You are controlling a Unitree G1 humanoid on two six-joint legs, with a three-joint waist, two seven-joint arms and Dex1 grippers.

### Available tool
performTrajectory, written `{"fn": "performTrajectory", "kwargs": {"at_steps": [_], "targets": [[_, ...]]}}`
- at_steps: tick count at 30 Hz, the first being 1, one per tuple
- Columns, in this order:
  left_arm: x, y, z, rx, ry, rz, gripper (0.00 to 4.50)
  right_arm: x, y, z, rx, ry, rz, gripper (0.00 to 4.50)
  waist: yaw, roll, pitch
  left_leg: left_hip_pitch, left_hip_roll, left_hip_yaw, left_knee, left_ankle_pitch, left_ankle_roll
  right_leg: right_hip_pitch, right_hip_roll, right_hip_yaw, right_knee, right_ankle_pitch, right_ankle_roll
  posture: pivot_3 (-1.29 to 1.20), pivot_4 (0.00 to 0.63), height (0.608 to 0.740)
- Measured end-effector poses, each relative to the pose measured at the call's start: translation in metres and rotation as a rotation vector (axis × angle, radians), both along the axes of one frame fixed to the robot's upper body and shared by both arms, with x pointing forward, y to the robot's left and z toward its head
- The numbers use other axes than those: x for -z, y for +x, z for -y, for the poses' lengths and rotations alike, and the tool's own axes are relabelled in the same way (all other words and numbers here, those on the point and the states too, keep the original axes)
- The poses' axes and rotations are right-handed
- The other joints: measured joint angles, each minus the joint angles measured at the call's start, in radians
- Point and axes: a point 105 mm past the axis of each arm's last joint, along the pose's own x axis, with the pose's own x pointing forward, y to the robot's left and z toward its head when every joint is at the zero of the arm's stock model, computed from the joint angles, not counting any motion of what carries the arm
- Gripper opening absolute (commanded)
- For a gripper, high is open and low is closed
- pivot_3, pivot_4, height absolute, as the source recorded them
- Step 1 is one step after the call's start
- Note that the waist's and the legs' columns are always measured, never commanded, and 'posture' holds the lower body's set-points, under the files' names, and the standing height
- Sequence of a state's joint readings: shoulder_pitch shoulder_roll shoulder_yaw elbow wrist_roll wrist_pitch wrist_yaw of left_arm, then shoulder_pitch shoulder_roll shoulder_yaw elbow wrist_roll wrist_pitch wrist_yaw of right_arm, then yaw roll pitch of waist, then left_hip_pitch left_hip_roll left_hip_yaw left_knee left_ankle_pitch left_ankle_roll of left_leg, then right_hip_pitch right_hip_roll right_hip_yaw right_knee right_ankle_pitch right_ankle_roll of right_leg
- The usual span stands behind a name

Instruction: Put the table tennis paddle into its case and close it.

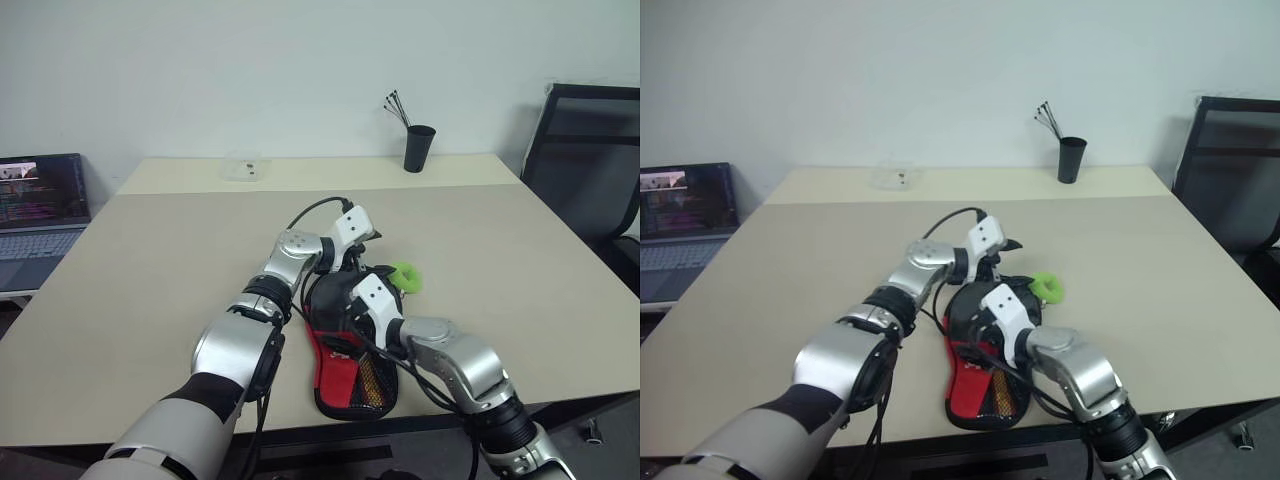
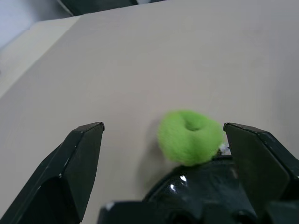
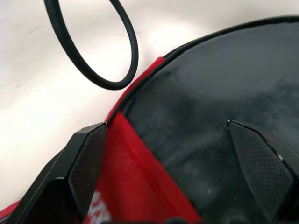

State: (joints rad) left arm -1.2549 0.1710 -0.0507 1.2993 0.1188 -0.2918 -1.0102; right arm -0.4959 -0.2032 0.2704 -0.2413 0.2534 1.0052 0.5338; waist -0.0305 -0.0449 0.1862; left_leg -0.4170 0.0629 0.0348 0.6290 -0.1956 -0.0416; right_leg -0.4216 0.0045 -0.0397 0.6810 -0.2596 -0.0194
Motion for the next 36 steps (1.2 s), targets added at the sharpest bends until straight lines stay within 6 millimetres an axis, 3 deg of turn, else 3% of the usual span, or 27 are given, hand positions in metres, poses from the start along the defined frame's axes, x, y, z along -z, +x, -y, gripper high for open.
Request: {"fn": "performTrajectory", "kwargs": {"at_steps": [5,11,14,18,22,36], "targets": [[0.020,0.000,-0.026,-0.042,-0.001,-0.052,4.47,-0.034,-0.008,0.031,-0.004,0.067,0.010,4.50,0.001,0.000,0.000,0.000,0.000,0.000,0.000,0.000,0.000,0.000,0.000,0.000,0.000,0.000,0.000,0.00,0.150,0.740],[0.036,-0.002,-0.034,-0.071,-0.004,-0.097,4.47,-0.054,-0.019,0.059,-0.038,0.070,0.001,4.50,0.002,0.000,0.000,0.000,0.000,-0.001,0.000,0.000,0.000,0.000,0.000,-0.001,0.000,0.000,0.000,0.00,0.150,0.740],[0.040,-0.005,-0.033,-0.065,-0.007,-0.095,4.47,-0.062,-0.006,0.075,0.024,0.055,0.034,4.50,0.000,0.000,0.000,0.000,0.000,0.000,0.000,0.000,0.000,0.000,0.000,0.000,0.000,0.000,0.000,0.00,0.150,0.740],[0.050,-0.008,-0.035,-0.068,-0.015,-0.115,4.47,-0.065,0.034,0.094,0.203,0.043,0.101,4.50,-0.002,0.000,0.000,0.001,0.000,0.000,0.000,0.000,0.000,0.000,0.000,0.000,0.000,0.000,0.000,0.00,0.150,0.740],[0.061,-0.011,-0.042,-0.085,-0.021,-0.135,4.47,-0.059,0.067,0.107,0.333,0.019,0.147,4.50,0.000,0.000,0.000,0.000,0.000,0.000,-0.001,0.000,0.000,0.000,0.000,0.000,0.000,0.000,0.000,0.00,0.150,0.740],[0.061,-0.010,-0.046,-0.113,-0.035,-0.132,4.47,-0.017,0.102,0.101,0.388,0.000,0.076,4.50,0.001,0.000,0.000,0.000,0.000,0.001,0.000,0.000,0.000,0.000,0.000,0.001,0.000,0.000,0.000,0.00,0.150,0.740]]}}
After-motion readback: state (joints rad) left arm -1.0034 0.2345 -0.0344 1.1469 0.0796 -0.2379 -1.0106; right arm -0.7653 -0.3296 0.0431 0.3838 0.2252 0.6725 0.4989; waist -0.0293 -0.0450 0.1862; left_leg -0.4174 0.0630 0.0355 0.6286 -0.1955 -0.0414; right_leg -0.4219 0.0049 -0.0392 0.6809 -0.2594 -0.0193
